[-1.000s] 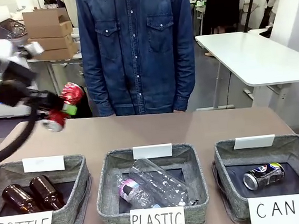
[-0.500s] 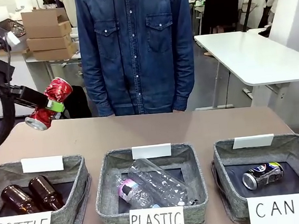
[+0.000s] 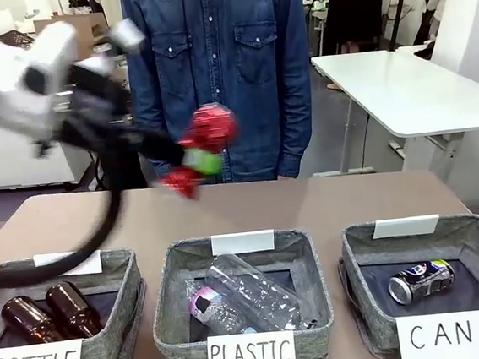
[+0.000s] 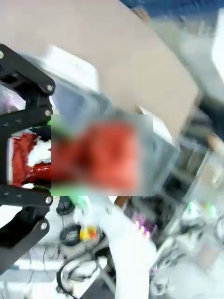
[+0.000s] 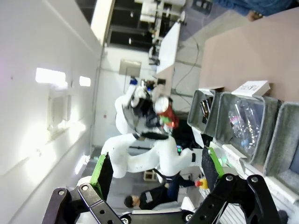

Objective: Sort the can waste into the basket.
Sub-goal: Pick up the can waste from the table and place it in the right Fabric basket.

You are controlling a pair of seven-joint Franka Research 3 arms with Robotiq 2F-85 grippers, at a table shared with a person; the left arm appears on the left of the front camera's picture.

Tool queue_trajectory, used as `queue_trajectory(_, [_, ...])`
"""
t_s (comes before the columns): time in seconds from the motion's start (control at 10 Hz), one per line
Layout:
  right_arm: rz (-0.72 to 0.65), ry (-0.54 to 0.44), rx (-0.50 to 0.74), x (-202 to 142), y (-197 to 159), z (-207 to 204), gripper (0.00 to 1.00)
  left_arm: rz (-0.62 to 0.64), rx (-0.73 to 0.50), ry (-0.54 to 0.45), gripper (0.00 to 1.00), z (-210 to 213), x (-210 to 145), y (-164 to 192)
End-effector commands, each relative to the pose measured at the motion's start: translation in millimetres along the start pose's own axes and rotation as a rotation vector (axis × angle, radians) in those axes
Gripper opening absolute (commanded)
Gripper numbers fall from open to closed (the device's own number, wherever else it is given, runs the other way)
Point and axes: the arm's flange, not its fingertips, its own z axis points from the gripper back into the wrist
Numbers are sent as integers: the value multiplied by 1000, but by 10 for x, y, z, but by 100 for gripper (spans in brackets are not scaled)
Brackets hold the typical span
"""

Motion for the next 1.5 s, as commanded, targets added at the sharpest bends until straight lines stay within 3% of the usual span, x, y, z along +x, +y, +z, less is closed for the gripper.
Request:
queue_trajectory(0.0, [-44, -196, -8, -310, 129, 856, 100, -148, -211, 10, 40, -1020, 621, 57])
queue_trajectory(0.1, [-43, -281, 14, -512, 74, 1152, 100, -228, -166, 61, 40, -1536, 793, -58])
queue_trajectory(0.3, [-75, -391, 14, -948, -122, 1635, 100, -230, -230, 157, 40, -2437, 929, -78])
queue_trajectory(0.4, [-41, -308, 9, -684, 84, 1316, 100, -274, -170, 190, 40, -2859, 902, -76])
queue_trajectory(0.6, [-41, -308, 9, -684, 84, 1316, 100, -294, -104, 227, 40, -3440, 810, 42])
queue_trajectory(0.8, [-41, -308, 9, -684, 84, 1316, 100, -277, -93, 250, 40, -3665, 746, 92])
queue_trajectory(1.2, [-41, -308, 9, -684, 84, 1316, 100, -250, -79, 274, 40, -3667, 695, 209])
queue_trajectory(1.3, [-41, -308, 9, -684, 84, 1316, 100, -254, -79, 276, 97, -3651, 688, 213])
queue_trajectory(1.4, [-41, -308, 9, -684, 84, 1316, 100, -255, -80, 269, 97, -3623, 686, 210])
